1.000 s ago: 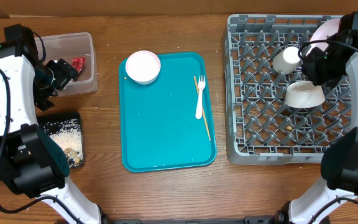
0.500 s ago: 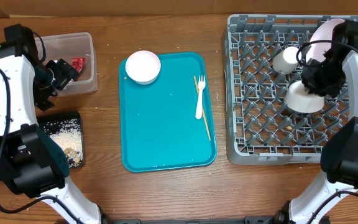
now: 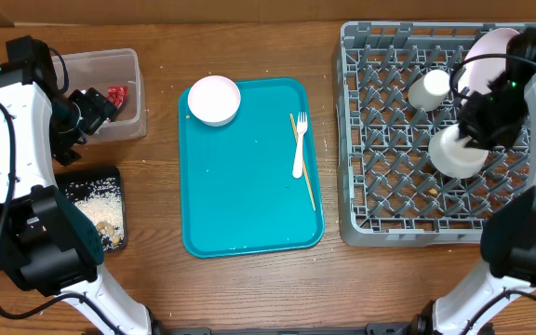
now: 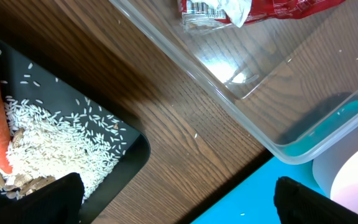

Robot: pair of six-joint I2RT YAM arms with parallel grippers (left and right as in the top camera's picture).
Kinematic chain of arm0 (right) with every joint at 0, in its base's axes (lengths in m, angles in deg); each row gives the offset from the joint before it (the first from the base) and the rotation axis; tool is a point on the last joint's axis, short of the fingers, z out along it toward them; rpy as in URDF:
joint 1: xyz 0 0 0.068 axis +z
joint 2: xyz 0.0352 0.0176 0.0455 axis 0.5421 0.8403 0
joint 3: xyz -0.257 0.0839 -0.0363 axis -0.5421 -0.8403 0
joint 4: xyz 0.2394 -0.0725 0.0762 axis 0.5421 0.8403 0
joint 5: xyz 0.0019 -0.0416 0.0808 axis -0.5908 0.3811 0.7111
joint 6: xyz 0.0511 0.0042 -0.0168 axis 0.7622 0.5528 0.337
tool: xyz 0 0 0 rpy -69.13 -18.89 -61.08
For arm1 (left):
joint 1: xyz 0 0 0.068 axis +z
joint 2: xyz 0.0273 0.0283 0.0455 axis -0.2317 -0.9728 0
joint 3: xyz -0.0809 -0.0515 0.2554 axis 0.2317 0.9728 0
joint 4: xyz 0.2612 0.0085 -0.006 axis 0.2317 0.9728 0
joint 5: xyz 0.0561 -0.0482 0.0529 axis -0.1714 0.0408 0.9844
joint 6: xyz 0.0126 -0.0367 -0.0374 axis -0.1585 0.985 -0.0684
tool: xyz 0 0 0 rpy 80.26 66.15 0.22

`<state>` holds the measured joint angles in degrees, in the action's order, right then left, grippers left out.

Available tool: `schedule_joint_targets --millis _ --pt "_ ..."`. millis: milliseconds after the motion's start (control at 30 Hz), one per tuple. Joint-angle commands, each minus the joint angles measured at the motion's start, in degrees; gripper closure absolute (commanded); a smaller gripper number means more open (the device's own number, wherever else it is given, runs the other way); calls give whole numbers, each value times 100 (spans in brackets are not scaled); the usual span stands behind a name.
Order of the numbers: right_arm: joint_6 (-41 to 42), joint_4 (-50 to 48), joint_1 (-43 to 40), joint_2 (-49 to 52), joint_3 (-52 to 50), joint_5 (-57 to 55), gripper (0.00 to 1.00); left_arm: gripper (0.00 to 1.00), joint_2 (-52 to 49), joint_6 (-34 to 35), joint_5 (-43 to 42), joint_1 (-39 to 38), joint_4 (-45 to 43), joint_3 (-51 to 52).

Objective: Sort waste into correct bins and load items into the dishwasher rack
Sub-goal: 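Release the bowl and move the right gripper back to the tray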

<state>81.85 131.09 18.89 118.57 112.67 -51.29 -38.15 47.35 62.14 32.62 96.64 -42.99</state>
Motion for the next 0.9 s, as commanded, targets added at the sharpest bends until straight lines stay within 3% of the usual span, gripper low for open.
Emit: schedule_joint_targets --millis 0,67,100,167,333,567,867 --pt "-719 -234 590 -525 227 1720 54 0 37 114 -42 -11 15 -13" --pt "-710 -516 986 -527 227 1851 35 0 37 114 -42 -11 15 -13" --pt "-686 -706 1231 -507 225 1832 18 0 37 114 -42 -11 15 -13" --pt "-621 -1027 1648 -452 201 1827 10 0 37 114 -42 -11 15 -13" --pt "7 -1825 2911 -149 199 815 9 0 37 114 -42 -11 15 -13" --pt "763 -1958 3974 723 199 -1412 9 0 37 114 -44 -11 15 -13" --pt "988 -2197 4175 1722 199 -1134 13 0 37 114 -42 -11 15 -13"
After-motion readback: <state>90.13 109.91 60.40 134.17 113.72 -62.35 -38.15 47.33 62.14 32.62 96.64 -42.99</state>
